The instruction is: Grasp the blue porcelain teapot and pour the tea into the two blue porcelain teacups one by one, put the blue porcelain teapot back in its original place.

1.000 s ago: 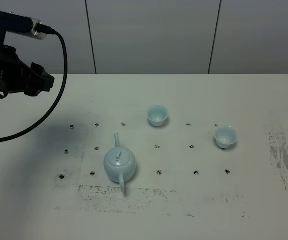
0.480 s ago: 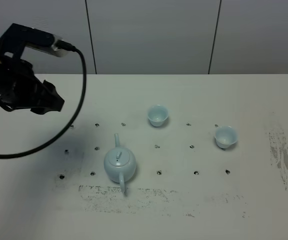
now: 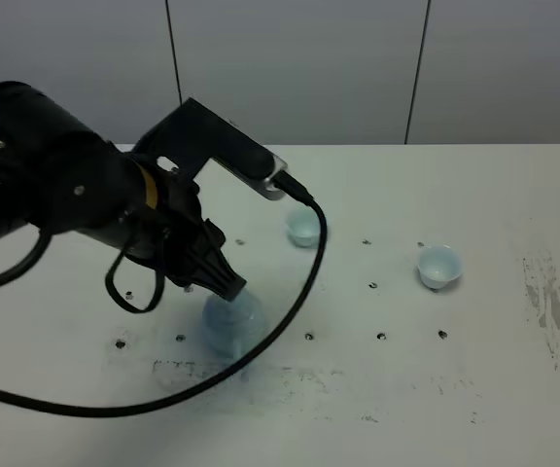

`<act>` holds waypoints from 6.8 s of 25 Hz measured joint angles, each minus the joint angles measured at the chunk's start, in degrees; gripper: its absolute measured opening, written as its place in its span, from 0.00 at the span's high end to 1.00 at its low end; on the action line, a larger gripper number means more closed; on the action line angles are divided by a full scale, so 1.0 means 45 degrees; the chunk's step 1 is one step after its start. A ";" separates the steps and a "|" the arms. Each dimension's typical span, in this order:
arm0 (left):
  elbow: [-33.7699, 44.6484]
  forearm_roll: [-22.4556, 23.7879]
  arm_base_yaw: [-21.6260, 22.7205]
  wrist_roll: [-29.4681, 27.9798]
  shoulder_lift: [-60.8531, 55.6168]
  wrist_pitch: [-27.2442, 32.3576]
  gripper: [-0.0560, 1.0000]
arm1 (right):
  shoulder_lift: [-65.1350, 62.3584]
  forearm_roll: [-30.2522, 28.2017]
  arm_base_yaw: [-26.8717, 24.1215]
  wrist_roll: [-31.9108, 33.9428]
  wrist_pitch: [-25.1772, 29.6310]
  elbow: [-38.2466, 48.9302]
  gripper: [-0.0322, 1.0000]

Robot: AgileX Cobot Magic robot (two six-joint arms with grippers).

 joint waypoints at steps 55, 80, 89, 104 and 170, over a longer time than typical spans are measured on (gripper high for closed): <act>0.2920 0.0285 -0.1405 0.0391 0.3301 -0.2073 0.43 | 0.0000 0.0023 0.0000 0.0000 0.0000 0.0000 0.59; 0.2919 -0.0312 -0.0281 0.3094 0.1088 0.0506 0.42 | 0.0000 0.0032 0.0000 0.0000 0.0000 0.0000 0.59; 0.2662 -0.1010 0.1349 0.4193 0.1088 0.0282 0.42 | 0.0000 0.0032 0.0000 0.0000 0.0000 0.0000 0.59; 0.2662 -0.1760 0.1709 0.4544 0.2801 -0.1651 0.45 | -0.0011 0.0032 0.0000 0.0000 0.0000 0.0000 0.59; -0.7541 -0.2672 0.0481 0.9658 0.7033 0.0115 0.85 | -0.0011 0.0032 0.0000 0.0000 -0.0010 0.0000 0.59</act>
